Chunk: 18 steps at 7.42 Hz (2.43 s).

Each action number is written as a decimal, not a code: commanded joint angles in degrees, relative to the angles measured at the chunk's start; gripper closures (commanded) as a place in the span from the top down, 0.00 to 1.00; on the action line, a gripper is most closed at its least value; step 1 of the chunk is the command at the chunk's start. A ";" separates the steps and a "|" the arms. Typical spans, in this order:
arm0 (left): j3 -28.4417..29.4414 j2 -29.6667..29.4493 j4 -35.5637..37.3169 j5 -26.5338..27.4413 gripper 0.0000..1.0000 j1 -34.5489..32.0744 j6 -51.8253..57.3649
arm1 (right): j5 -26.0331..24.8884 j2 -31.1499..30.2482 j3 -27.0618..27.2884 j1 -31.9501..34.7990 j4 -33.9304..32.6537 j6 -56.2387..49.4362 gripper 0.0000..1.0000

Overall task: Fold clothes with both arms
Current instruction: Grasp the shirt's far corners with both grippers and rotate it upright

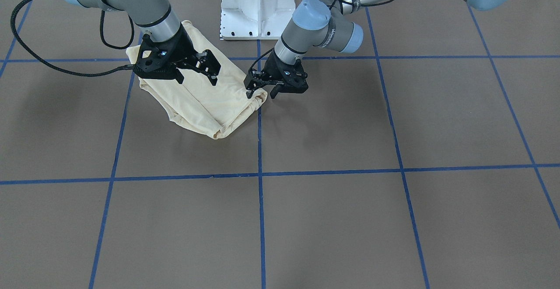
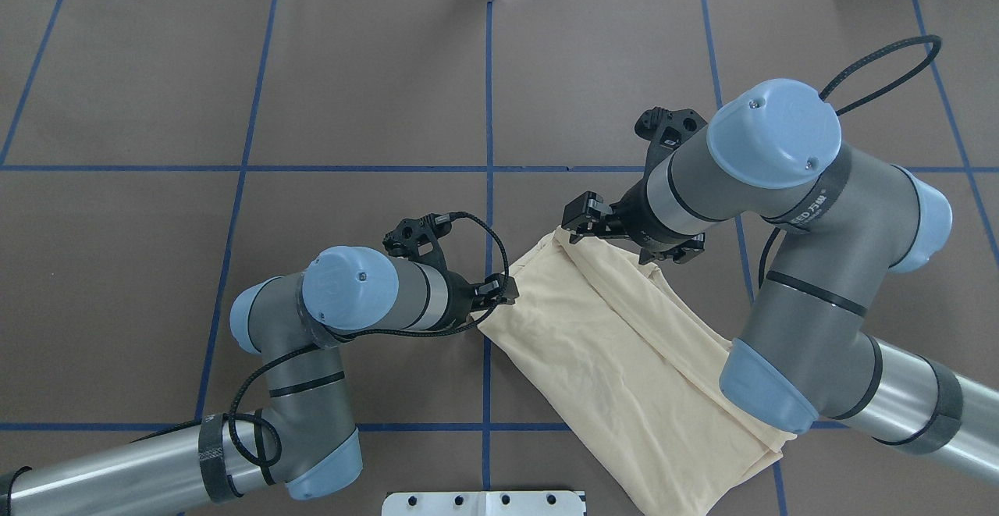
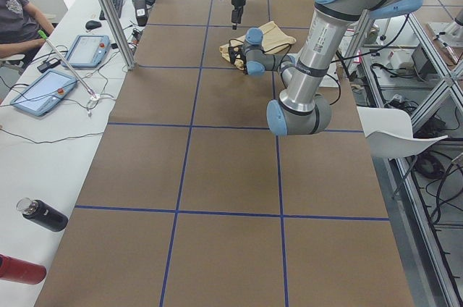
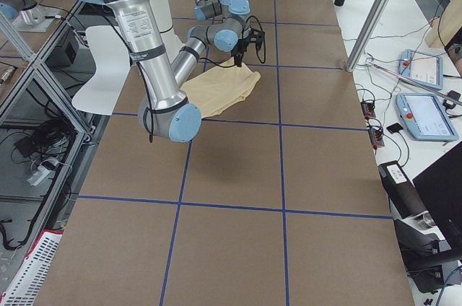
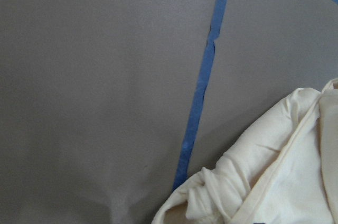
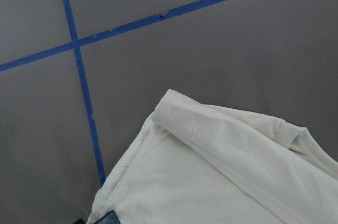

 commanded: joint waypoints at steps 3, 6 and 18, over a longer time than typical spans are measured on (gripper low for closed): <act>0.13 -0.65 0.00 -0.35 0.62 0.54 0.00 | 0.18 0.03 0.10 0.80 0.01 0.00 1.00; -0.31 -0.65 0.52 -0.53 0.02 0.89 0.00 | 0.18 -0.14 0.02 0.89 0.01 0.00 1.00; 15.26 -8.69 3.08 0.00 0.00 -15.71 10.45 | 1.59 -1.90 -0.34 4.14 -0.08 -2.28 1.00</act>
